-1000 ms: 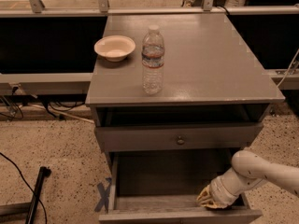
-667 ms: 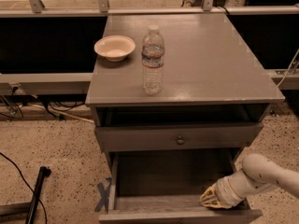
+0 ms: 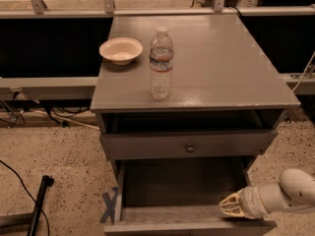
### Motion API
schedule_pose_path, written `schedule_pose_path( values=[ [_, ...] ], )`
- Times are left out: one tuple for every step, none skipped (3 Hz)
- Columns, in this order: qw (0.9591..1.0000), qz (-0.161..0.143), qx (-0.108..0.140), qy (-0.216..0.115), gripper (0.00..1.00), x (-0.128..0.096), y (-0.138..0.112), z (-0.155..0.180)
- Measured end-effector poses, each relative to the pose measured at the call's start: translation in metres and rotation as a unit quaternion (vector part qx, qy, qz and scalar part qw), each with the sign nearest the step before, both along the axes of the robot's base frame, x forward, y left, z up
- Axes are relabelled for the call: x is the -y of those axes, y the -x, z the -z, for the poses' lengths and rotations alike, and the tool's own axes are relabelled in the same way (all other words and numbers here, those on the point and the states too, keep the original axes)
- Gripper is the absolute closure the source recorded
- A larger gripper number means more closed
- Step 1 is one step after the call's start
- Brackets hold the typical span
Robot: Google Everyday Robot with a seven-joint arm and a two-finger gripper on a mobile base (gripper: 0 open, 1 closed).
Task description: Open middle drawer
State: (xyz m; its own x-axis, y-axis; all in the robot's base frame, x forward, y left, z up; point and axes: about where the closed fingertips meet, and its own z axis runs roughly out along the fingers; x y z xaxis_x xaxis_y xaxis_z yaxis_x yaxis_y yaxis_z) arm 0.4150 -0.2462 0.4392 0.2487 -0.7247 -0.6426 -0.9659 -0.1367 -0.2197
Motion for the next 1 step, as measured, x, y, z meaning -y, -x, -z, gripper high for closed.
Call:
schedule_pose_path(
  values=[
    [1.0, -0.001, -0.001, -0.001, 0.82, -0.0011, 0.0013, 0.0016]
  ],
)
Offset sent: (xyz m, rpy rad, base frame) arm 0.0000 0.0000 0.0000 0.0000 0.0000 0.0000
